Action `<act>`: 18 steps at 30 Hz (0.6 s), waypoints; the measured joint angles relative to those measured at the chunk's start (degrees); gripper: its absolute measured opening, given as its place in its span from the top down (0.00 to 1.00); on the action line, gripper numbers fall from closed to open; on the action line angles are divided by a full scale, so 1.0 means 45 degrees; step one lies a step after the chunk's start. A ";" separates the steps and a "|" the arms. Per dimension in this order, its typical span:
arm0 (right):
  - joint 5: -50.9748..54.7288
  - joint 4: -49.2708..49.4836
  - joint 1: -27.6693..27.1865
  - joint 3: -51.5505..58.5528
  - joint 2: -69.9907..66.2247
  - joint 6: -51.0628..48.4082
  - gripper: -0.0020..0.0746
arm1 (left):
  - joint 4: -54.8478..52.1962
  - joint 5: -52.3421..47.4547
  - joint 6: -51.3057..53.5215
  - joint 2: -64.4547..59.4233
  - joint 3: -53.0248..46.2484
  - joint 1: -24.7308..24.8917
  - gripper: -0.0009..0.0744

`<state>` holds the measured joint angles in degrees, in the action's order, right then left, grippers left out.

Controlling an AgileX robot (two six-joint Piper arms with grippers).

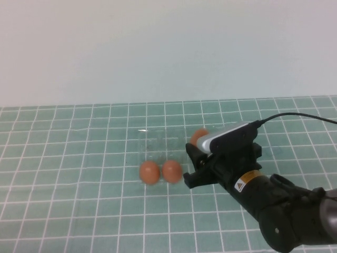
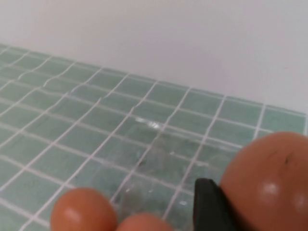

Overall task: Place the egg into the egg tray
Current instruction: Place the egg in the egg tray

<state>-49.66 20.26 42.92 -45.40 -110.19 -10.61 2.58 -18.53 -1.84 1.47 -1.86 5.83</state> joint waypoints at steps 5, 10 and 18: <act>-0.0145 -0.1048 0.0000 -0.0024 -0.0619 0.0193 0.47 | 0.0000 0.0000 0.0000 0.0000 0.0000 0.0000 0.99; -0.0318 -0.1271 0.0000 -0.0024 -0.0912 0.0223 0.47 | 0.0000 0.0000 0.0000 0.0000 0.0000 0.0000 0.99; -0.0403 -0.1111 0.0000 -0.0048 -0.1250 0.0249 0.47 | 0.0000 0.0000 0.0000 0.0000 0.0000 0.0000 0.99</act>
<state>-51.47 15.26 42.92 -45.62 -115.82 -9.49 2.58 -18.53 -1.84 1.47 -1.86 5.83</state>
